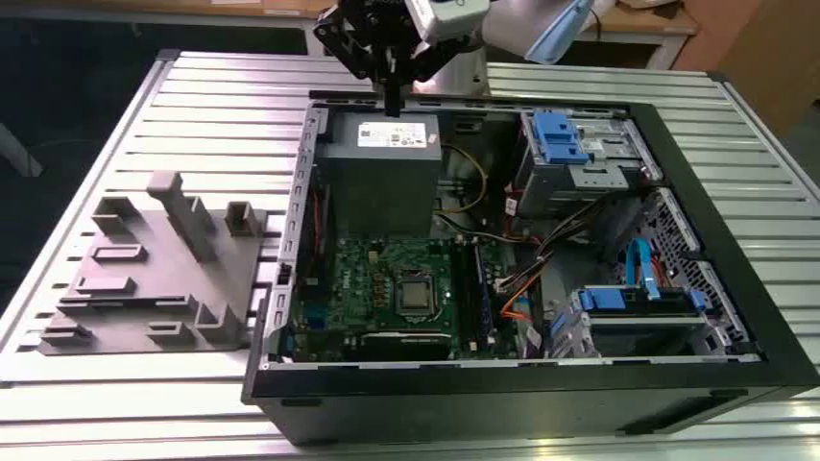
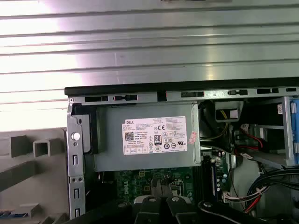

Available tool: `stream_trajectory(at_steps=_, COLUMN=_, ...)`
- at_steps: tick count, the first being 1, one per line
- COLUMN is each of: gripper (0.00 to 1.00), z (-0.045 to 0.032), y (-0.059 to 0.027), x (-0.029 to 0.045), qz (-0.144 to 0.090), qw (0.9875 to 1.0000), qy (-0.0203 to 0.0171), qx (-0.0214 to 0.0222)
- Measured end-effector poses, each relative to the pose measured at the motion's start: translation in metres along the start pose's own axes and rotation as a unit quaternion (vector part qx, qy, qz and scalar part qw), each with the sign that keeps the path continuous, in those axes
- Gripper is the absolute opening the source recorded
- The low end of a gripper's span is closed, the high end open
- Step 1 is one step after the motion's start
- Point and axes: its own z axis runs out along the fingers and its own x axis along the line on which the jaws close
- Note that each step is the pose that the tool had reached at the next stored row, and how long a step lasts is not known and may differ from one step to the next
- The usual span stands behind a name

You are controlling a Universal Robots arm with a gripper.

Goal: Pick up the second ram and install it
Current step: 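Reach for the second ram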

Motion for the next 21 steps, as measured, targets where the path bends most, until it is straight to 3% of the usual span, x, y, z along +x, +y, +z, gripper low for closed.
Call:
stream_trajectory(at_steps=11, gripper=0.07, z=0.0000, y=0.0000, x=0.0000, qz=0.000, qw=1.0000, qy=0.0000, qx=0.0000)
stream_trajectory(at_steps=21, gripper=0.07, z=-0.0006, y=-0.0016, x=0.0213, qz=0.000, qw=1.0000, qy=0.0000, qx=0.0000)
